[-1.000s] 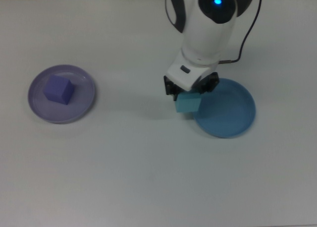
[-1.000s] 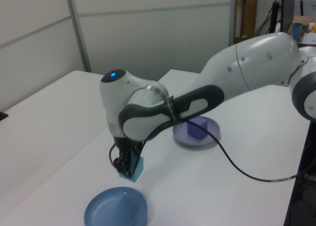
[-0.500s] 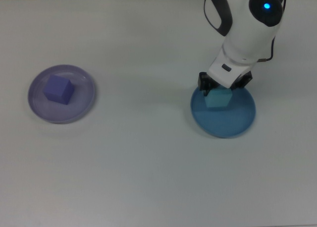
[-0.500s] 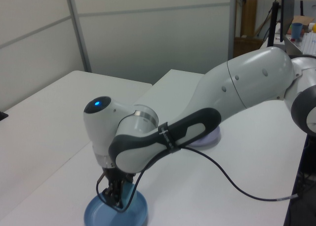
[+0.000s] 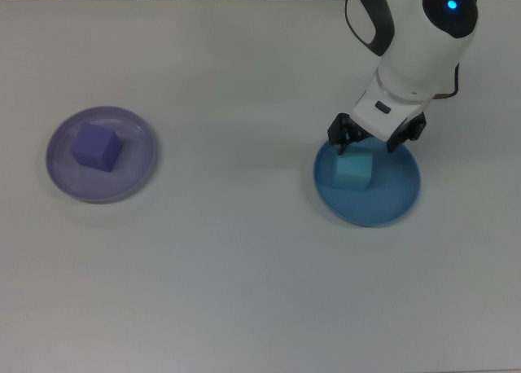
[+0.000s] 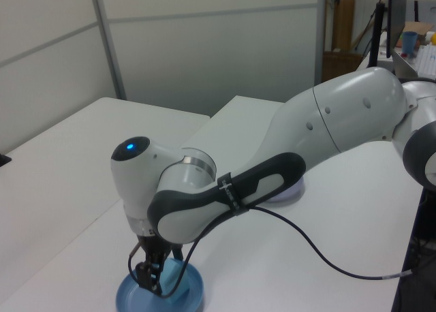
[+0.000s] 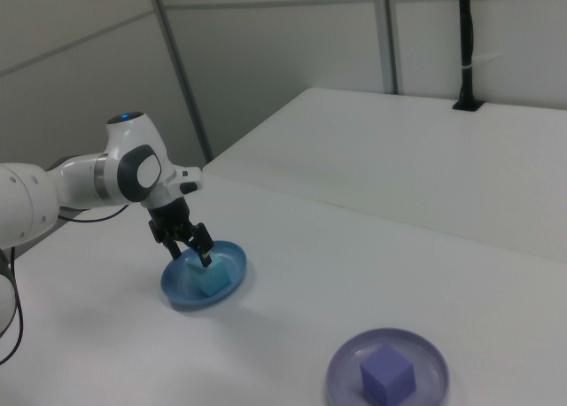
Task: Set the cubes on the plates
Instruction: 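Carry the teal cube onto the blue plate and lower it, then open the gripper and lift it away from the blue plate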
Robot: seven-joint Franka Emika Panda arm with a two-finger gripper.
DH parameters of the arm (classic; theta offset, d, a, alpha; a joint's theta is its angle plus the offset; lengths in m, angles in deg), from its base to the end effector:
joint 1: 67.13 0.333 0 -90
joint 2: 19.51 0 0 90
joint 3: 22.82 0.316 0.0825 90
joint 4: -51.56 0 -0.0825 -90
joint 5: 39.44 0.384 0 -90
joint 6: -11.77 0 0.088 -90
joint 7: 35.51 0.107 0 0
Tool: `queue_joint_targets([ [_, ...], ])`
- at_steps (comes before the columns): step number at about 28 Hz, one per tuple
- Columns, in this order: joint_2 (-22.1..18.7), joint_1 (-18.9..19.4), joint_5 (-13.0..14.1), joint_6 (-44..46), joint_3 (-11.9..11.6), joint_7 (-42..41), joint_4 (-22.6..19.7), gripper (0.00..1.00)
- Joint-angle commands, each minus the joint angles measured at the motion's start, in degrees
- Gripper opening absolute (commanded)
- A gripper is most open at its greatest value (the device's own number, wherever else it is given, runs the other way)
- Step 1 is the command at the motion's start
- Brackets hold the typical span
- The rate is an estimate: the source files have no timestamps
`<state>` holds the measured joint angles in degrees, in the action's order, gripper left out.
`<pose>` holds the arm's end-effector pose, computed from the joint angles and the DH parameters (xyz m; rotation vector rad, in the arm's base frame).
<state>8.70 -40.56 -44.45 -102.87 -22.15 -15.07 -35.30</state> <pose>0.6184 0.3110 0.3770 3.0618 0.2363 0.0354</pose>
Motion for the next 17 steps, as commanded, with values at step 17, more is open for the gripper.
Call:
queue_joint_targets([
  [17, -10.63, -16.29, 0.71, 15.05, -1.11, -9.27, -0.51, 1.0],
])
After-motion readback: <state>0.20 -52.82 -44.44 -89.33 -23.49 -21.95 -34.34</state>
